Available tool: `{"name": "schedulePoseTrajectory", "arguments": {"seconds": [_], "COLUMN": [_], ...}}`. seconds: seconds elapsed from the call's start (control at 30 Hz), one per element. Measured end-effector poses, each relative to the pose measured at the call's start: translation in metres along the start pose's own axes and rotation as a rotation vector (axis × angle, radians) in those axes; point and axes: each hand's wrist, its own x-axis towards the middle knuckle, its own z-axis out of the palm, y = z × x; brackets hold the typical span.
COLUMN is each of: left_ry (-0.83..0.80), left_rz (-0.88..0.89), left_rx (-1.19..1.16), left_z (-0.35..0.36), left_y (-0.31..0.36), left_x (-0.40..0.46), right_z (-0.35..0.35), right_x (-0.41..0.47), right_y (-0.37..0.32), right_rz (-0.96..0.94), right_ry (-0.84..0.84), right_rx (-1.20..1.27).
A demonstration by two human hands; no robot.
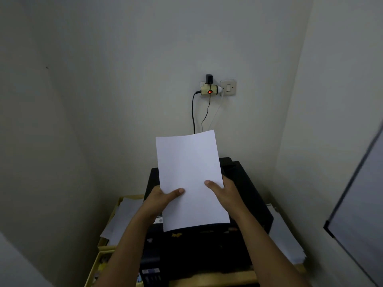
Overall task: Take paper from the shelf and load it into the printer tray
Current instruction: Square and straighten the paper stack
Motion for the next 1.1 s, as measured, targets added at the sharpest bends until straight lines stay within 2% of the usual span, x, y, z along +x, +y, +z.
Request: {"name": "schedulePoseTrajectory", "arguments": {"seconds": [0.23,0.47,0.73,0.9,1.1], "left_ry": [-0.011,0.048,0.117,0.169,0.192], "left_rz": [-0.057,-0.195,-0.473,-0.489,-0.598], "left_rx": [0.057,-0.102,-0.262,-0.343,-0.486], "left_z": [0.068,0.124,0.125,0.125,0.108], "left_y": [-0.022,-0.066,-0.123,-0.151,-0.179], "left_x": [-0.055,-0.122,-0.173,-0.189,-0.204], "right_z": [-0.061,-0.098,-0.095,-0.079,-0.063], "right_x": [-0.067,-0.129,-0.173,-0.187,-0.204], "right_y": [0.017,0.071,0.124,0.158,0.182], "right_rz": [0.071,0.187,0.363,0.453,0.515], "right_ry": [-0.022,-0.065,-0.157,-0.141,-0.182], "right_rx": [0.002,0.032,0.115,0.152,0.191]}}
